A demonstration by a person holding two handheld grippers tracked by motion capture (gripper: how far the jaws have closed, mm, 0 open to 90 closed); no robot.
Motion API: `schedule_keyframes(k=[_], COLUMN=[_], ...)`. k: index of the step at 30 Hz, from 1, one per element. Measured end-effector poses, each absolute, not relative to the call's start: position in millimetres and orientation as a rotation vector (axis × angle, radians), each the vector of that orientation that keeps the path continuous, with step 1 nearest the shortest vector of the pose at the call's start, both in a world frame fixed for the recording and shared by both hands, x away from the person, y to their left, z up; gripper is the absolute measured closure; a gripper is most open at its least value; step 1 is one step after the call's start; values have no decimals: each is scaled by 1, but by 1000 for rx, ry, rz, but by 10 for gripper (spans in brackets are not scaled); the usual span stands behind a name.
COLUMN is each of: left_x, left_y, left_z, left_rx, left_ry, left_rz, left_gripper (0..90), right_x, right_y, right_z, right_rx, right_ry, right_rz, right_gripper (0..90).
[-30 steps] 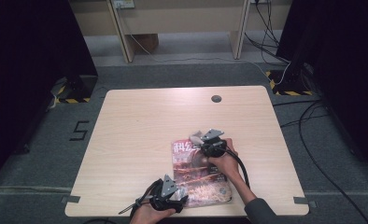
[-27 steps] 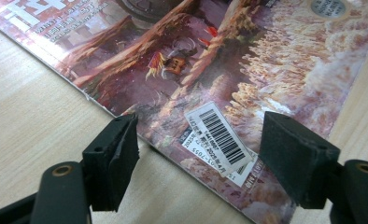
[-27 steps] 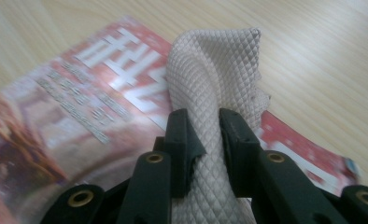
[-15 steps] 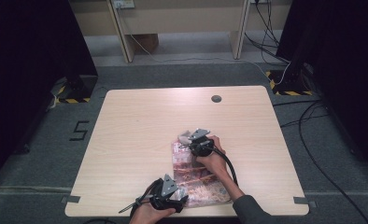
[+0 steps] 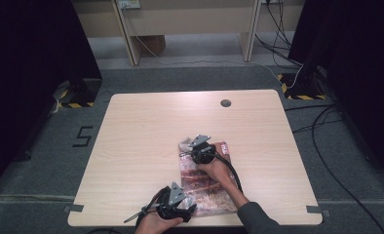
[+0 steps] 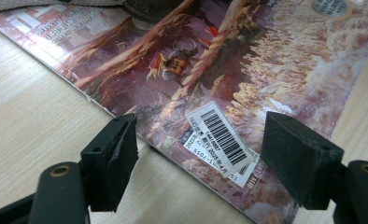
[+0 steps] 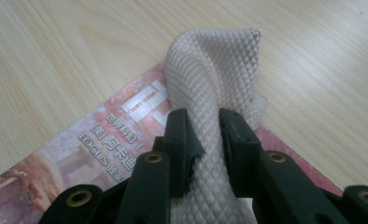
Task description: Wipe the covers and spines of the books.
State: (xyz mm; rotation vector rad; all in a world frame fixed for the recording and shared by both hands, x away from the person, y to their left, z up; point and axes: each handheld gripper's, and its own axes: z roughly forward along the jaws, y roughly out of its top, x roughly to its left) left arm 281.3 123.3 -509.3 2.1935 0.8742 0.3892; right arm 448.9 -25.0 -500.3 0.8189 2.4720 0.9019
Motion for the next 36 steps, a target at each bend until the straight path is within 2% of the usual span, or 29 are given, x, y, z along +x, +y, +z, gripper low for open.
schedule_keyframes(k=[18, 36], left_x=[281, 282], left_y=[123, 124], left_z=[-509, -510], left_rx=[2194, 2192], left_ry=[872, 875], left_rz=[391, 389], left_gripper=[263, 253], right_x=[448, 420], right_y=[-18, -20], right_z=[-499, -499], right_rx=[796, 727], right_ry=[2492, 2596], right_rz=[898, 986], right_gripper=[735, 726])
